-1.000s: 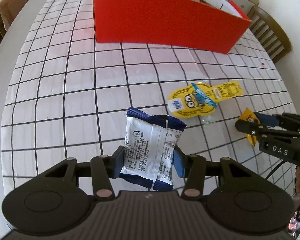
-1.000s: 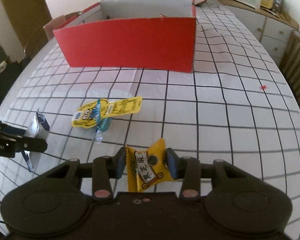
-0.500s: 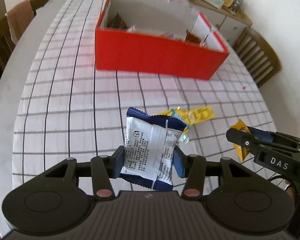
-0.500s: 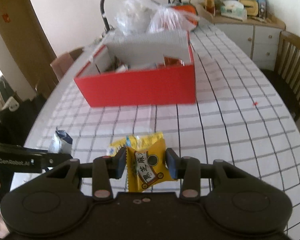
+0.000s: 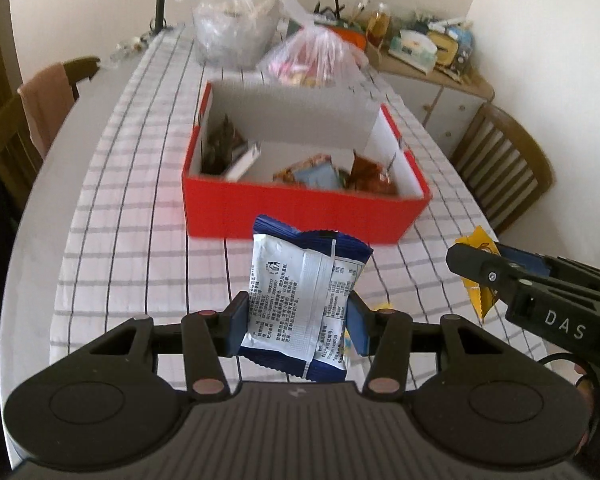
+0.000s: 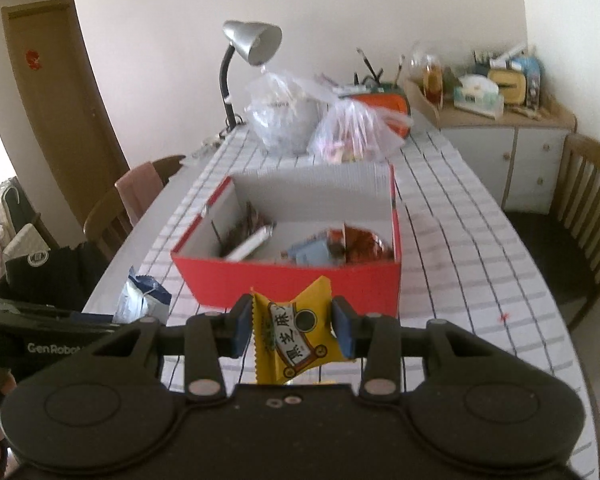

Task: Organize snacks
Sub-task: 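Carry the white-and-blue packet with the left gripper while the right carries the yellow packet to the box, then lower into the box and open both grippers to release both packets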

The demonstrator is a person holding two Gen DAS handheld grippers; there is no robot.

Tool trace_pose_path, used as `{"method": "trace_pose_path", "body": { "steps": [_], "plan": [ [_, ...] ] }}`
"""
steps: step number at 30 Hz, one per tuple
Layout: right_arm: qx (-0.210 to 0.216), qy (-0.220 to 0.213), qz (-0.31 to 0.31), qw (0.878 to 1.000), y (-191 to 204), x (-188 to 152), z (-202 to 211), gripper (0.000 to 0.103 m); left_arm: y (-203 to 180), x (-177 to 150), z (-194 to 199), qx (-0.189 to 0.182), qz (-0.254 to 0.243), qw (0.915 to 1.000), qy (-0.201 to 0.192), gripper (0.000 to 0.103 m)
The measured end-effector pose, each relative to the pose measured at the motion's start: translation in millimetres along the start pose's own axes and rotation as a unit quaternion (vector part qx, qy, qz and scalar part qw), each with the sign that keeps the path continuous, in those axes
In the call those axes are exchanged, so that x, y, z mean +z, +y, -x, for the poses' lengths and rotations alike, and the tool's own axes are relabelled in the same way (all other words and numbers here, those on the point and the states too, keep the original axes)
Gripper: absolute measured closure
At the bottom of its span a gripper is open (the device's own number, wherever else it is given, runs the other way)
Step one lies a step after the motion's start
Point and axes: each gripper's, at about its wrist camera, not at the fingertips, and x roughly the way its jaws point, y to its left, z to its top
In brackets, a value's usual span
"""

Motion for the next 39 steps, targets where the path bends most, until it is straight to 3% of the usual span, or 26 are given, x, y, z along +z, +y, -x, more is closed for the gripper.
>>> {"method": "trace_pose_path", "body": {
  "steps": [18, 39],
  "plan": [
    [-0.027, -0.018, 0.03, 0.999, -10.3, 61.2, -44.8, 0.063, -10.1, 82.7, -12.9, 0.049, -0.024, 0.9974, -0.046, 0.054],
    [-0.039, 0.043, 0.053, 0.997, -34.4, 89.3, -144.8, 0.063, 4.4, 137.9, -96.3, 0.087, -0.024, 0.9959, 0.0, 0.054]
  ]
}}
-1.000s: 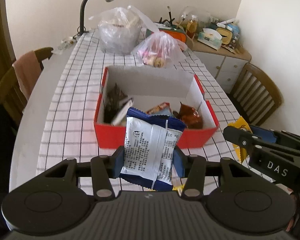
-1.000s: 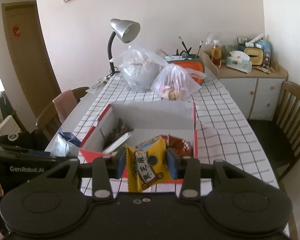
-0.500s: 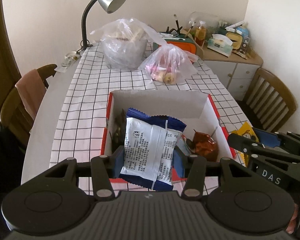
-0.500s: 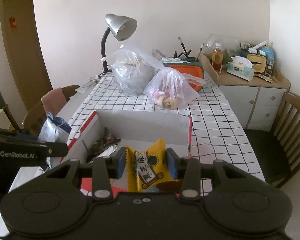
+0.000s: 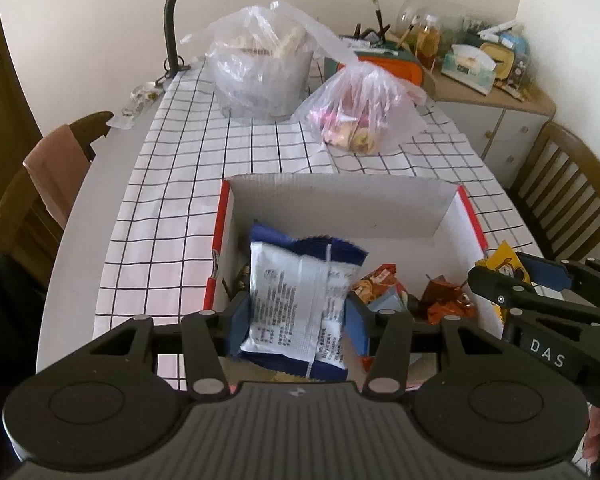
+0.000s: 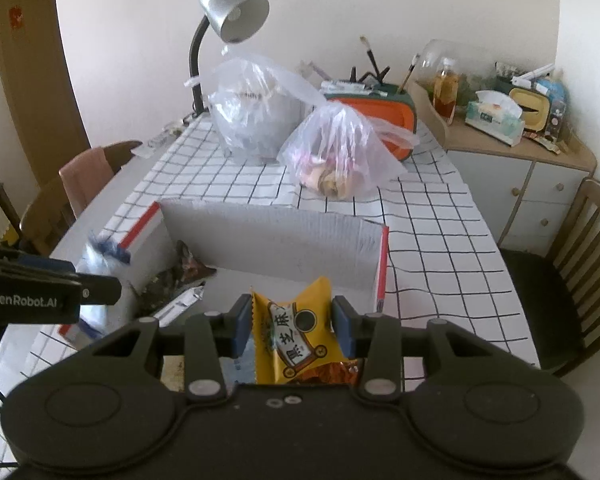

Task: Organize snacks
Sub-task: 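Lower into the box and open both grippers to release both packets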

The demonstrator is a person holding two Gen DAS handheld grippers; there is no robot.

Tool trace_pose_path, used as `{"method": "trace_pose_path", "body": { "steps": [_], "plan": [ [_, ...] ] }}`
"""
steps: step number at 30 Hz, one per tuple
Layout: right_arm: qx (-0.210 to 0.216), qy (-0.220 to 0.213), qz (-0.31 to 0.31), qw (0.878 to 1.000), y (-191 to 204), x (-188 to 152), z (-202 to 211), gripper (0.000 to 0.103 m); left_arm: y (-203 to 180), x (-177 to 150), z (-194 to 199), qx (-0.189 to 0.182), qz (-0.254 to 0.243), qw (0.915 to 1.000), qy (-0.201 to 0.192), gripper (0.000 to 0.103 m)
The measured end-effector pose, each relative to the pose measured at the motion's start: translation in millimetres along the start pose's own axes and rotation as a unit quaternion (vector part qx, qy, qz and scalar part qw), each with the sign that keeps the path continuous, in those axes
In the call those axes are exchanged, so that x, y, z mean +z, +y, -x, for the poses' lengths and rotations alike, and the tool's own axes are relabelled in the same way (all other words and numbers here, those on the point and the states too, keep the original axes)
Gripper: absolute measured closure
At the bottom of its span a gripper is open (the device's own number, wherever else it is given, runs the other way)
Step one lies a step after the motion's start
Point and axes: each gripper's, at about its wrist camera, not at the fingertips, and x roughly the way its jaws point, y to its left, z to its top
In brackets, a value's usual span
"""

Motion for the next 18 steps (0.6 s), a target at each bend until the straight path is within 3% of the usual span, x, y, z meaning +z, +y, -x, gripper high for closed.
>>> {"method": "trace_pose_path", "body": {
  "steps": [7, 18],
  "plan": [
    [-0.005, 0.034, 0.011, 0.999, 1.1, -6.0, -36.1, 0.062, -1.1, 8.7, -27.8, 0.01, -0.01, 0.9997, 0.018, 0.054],
    [-0.009, 0.07, 0.03, 0.997, 10.0, -23.7, -68.4, 0.061, 7.4, -9.1, -65.3, 0.018, -0.009, 0.9978, 0.064, 0.054]
  ]
}}
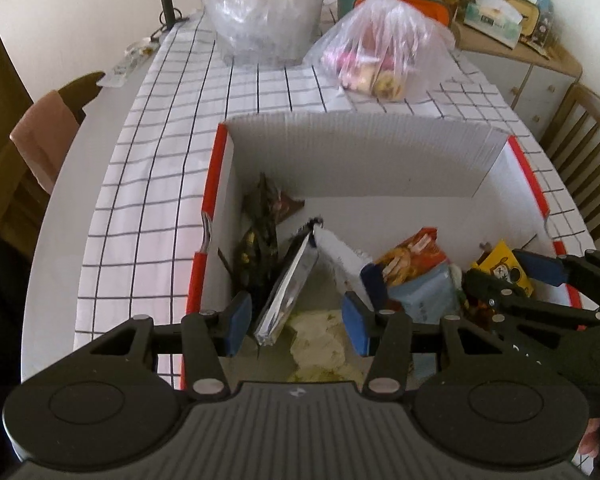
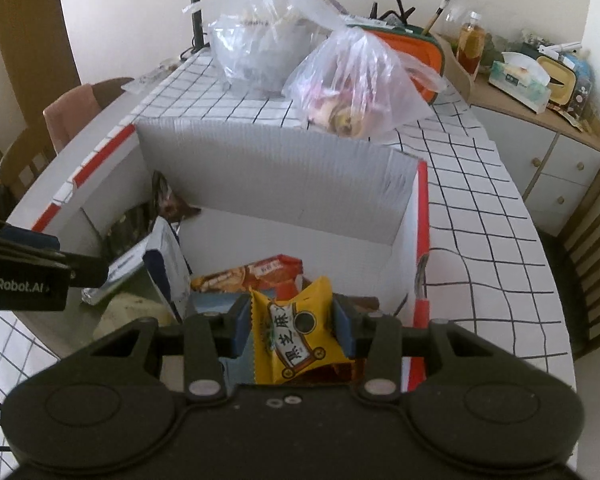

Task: Organize snacks
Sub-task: 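Lower into the box and open both grippers to release both packets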

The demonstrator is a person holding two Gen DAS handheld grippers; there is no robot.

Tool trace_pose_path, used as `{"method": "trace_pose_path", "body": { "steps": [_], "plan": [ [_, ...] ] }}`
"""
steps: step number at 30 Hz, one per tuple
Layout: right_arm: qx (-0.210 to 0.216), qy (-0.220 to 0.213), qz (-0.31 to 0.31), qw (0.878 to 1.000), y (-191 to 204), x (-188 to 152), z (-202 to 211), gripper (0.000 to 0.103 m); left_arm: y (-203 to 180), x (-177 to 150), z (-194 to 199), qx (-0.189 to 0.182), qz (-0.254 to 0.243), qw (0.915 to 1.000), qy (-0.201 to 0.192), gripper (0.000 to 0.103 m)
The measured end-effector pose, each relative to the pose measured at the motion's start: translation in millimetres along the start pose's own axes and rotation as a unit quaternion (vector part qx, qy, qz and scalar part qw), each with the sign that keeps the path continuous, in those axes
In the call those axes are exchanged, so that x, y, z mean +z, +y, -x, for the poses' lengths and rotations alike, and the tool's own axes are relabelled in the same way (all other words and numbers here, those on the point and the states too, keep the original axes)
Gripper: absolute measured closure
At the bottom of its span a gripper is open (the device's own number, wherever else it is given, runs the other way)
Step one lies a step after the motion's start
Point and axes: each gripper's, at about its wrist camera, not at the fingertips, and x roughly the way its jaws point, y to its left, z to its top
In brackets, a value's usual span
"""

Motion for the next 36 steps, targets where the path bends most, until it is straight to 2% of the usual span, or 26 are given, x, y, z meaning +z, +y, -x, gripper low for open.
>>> {"method": "trace_pose_path", "body": {
  "steps": [13, 15, 18, 23, 27, 36],
  "plan": [
    [0.013, -0.005, -0.009, 1.0, -3.6, -2.3, 4.8, 0.052, -0.4, -8.8, -1.2, -0.006, 0.003, 1.0, 0.007, 0.054],
    [0.014, -0.011, -0.013, 1.0, -4.5, -2.8, 10.1, 0.047, -0.2, -10.3, 2.8, -0.009, 0.004, 0.9999, 0.005, 0.052],
    [0.019, -0.022, -0.019, 0.999, -6.5, -5.1, 21.3, 0.043, 1.3, -13.3, 10.9, -0.014, 0.009, 0.9999, -0.003, 0.047],
    [0.026, -0.031, -0.022, 0.999, -7.1, -9.1, 39.7, 0.039, 2.7, -17.2, 25.2, -0.021, 0.011, 0.9996, -0.015, 0.047],
    [0.034, -0.045, -0.023, 0.998, -5.9, -11.6, 58.5, 0.031, 3.8, -21.9, 40.4, -0.026, 0.007, 0.9992, -0.028, 0.045],
    [0.051, -0.077, -0.028, 0.995, 0.9, -18.3, 101.6, 0.022, 5.4, -36.1, 78.3, -0.044, -0.001, 0.9974, -0.057, 0.043]
  ]
}}
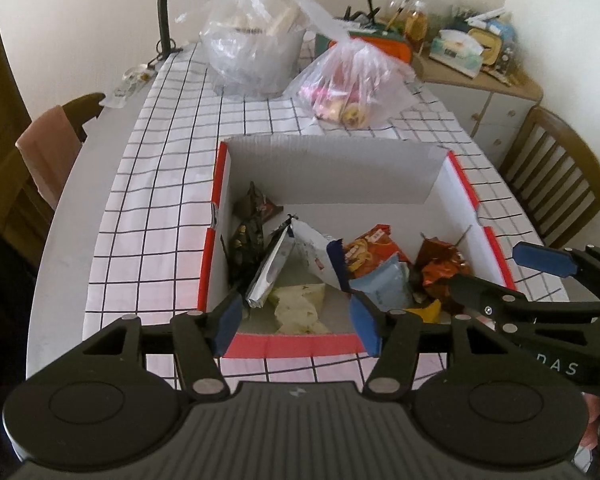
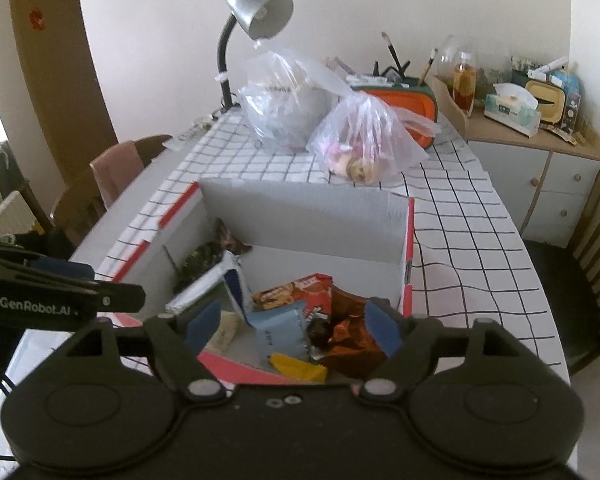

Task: Organize snacks
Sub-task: 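Lower into the box and open both grippers to release both packets, then move both grippers back to the yellow Minion packet and clear candy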

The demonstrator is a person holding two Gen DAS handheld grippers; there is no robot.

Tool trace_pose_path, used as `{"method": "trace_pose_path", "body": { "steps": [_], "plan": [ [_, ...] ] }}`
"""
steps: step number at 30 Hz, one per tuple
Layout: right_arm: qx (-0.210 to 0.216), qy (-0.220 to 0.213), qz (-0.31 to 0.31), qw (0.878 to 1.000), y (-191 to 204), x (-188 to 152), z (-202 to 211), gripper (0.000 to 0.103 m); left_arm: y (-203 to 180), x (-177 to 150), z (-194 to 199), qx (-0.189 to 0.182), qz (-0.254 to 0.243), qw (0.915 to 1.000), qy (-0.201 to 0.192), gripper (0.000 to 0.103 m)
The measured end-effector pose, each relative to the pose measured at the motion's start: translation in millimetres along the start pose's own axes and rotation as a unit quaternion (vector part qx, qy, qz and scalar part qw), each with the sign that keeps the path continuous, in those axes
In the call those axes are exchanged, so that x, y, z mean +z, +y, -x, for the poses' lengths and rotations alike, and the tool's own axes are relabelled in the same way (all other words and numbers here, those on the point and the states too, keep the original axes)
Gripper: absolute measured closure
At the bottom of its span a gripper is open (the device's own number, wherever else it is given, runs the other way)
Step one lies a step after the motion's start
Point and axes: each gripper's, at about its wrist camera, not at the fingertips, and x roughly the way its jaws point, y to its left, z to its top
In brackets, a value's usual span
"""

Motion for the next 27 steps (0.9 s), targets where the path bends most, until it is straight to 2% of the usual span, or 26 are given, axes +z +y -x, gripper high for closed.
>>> {"method": "trace_pose_path", "body": {
  "steps": [3, 7, 9, 15, 19, 21, 27],
  "plan": [
    [0.007, -0.01, -0.002, 1.0, 4.8, -1.7, 15.4, 0.02, 0.7, -5.5, 16.6, -0.012, -0.003, 0.9998, -0.019, 0.038],
    [0.013, -0.019, -0.004, 1.0, 10.9, -7.1, 33.3, 0.019, 1.2, -13.0, 35.4, -0.02, -0.003, 0.9992, -0.033, 0.037],
    [0.014, -0.021, -0.006, 1.0, 12.7, -11.2, 41.4, 0.014, 0.4, -17.1, 43.3, -0.022, -0.006, 0.999, -0.039, 0.037],
    [0.017, -0.029, -0.01, 0.999, 21.0, -26.4, 64.6, 0.008, -0.4, -33.2, 65.2, -0.033, -0.013, 0.9977, -0.058, 0.03],
    [0.019, -0.033, -0.01, 0.999, 26.0, -35.4, 77.9, 0.007, -2.0, -45.2, 75.6, -0.041, -0.019, 0.9971, -0.061, 0.03],
    [0.019, -0.035, -0.012, 0.999, 27.3, -40.6, 84.1, 0.001, -3.3, -50.6, 79.5, -0.045, -0.021, 0.9969, -0.061, 0.029],
    [0.016, -0.033, -0.022, 0.999, 26.8, -57.2, 95.3, 0.0, -4.7, -67.9, 85.8, -0.057, -0.024, 0.9965, -0.057, 0.026]
  ]
}}
